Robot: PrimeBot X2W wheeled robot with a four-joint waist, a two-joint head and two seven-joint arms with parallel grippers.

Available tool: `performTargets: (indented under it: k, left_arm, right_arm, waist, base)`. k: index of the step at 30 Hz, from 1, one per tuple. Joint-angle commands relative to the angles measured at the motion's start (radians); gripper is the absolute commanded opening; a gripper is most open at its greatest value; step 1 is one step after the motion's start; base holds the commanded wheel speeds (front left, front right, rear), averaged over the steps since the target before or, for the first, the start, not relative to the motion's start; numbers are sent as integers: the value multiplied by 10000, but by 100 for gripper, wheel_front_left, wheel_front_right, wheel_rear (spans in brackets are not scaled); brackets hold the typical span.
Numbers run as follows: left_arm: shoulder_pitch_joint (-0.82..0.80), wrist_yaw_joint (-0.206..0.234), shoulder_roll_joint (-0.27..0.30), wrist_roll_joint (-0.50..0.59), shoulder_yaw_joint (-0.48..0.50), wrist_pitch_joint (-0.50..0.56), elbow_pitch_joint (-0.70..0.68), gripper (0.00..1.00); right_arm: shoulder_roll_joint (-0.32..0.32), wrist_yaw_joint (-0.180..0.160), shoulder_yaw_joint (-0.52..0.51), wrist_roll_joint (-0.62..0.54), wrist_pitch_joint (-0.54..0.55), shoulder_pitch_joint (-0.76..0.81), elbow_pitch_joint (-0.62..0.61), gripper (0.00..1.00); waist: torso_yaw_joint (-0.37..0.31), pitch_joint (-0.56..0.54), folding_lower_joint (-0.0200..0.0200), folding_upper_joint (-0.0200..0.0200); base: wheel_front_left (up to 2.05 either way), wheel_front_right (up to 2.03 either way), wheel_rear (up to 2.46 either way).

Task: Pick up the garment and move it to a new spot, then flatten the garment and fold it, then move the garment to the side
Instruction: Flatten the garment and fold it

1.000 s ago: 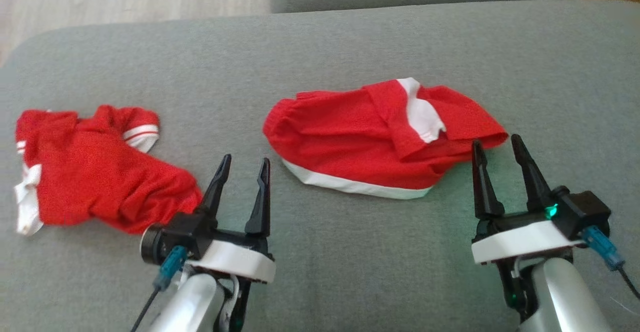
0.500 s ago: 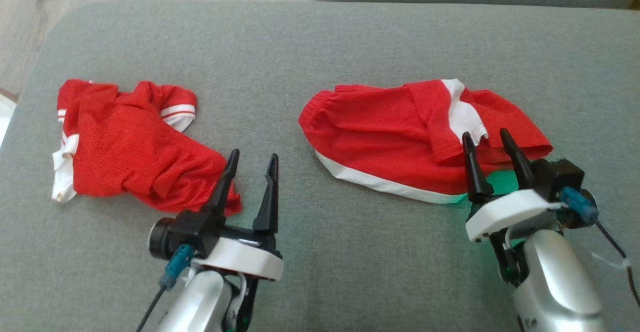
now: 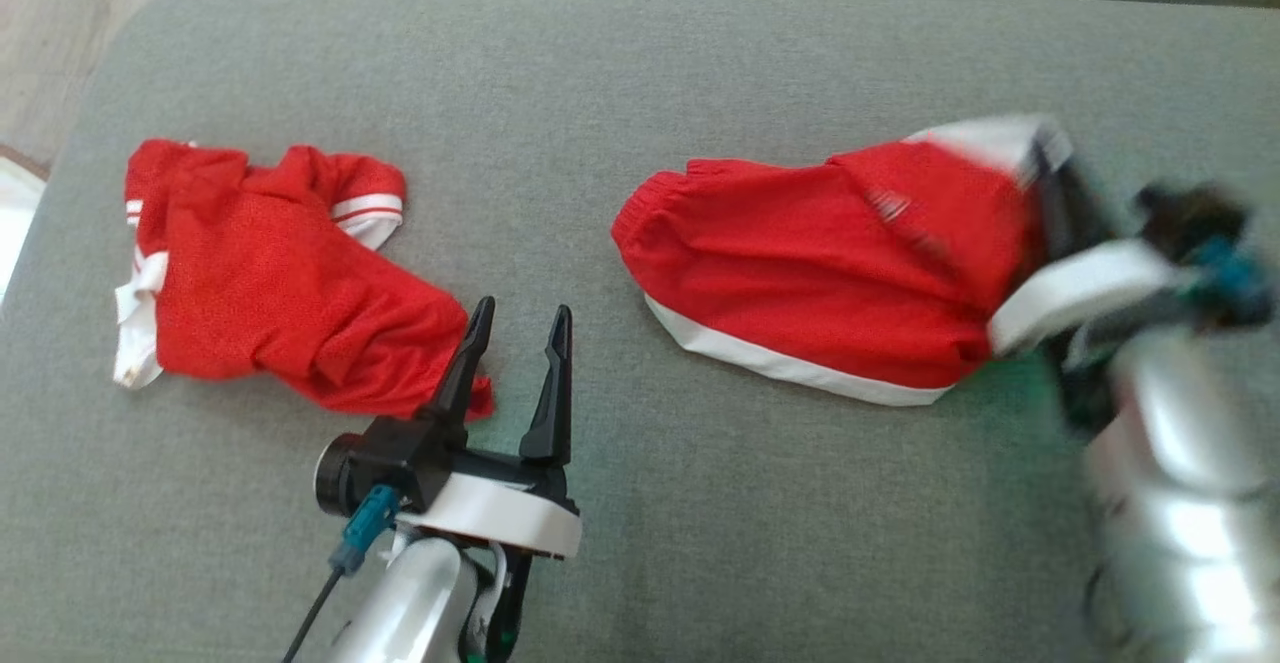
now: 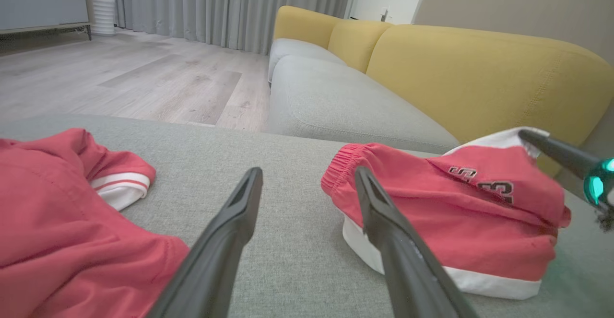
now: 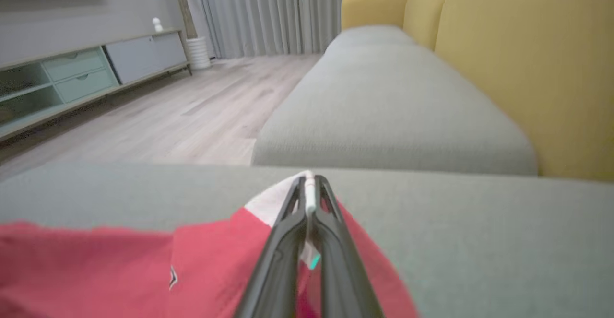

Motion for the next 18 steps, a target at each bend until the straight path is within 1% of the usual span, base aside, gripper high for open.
performTargets:
  k: [1,4,7,8,9,10,11,12,15,18]
  left_arm:
    - [-318,-8,5,123,367,-62,-266,100]
    - [-400,-61,-41,115,327,-62,-296,100]
    - [-471,-109,-71,92,285,-62,-312,100]
    - [-498,-120,-78,88,270,-62,-309,100]
    - [-546,-136,-89,74,225,-62,-292,100]
    - [-570,-140,-92,61,203,-62,-290,100]
    - [-591,-140,-95,50,187,-62,-292,100]
    - [-606,-135,-98,32,168,-62,-296,100]
    - [-629,-67,-101,-75,105,-62,-346,100]
    - [-630,26,-102,-132,153,-62,-391,100]
  right_arm:
    - [-161,-7,127,-91,-21,-651,-400,0]
    - [-695,-7,-13,-150,250,-1596,-473,0]
    - [-1172,-7,-260,-191,516,-2649,-274,0]
    - [-1281,-7,-332,-221,563,-2990,-131,0]
    - [-1423,-7,-391,-297,589,-3613,271,0]
    - [-1442,-7,-346,-280,534,-3889,491,0]
    - [-1478,-7,-312,-283,459,-4122,742,89]
    - [-1545,-7,-314,-355,393,-4317,1018,100]
    - [-1635,-7,-365,-745,121,-4699,1736,100]
    - [-1443,-7,-541,-977,-256,-4695,2101,100]
  waist:
    - [59,37,-1,0]
    - [237,187,-1,0]
    - [425,383,-1,0]
    - [486,441,-1,0]
    - [604,535,-1,0]
    - [658,585,-1,0]
    - [695,613,-1,0]
    - [726,634,-1,0]
    - [745,664,-1,0]
    - [607,616,-1,0]
  base:
    - [0,0,0]
    - [0,0,0]
    - [0,0,0]
    - [0,0,0]
    - [0,0,0]
    - [0,0,0]
    - [0,0,0]
    - [0,0,0]
    - [0,0,0]
    - [0,0,0]
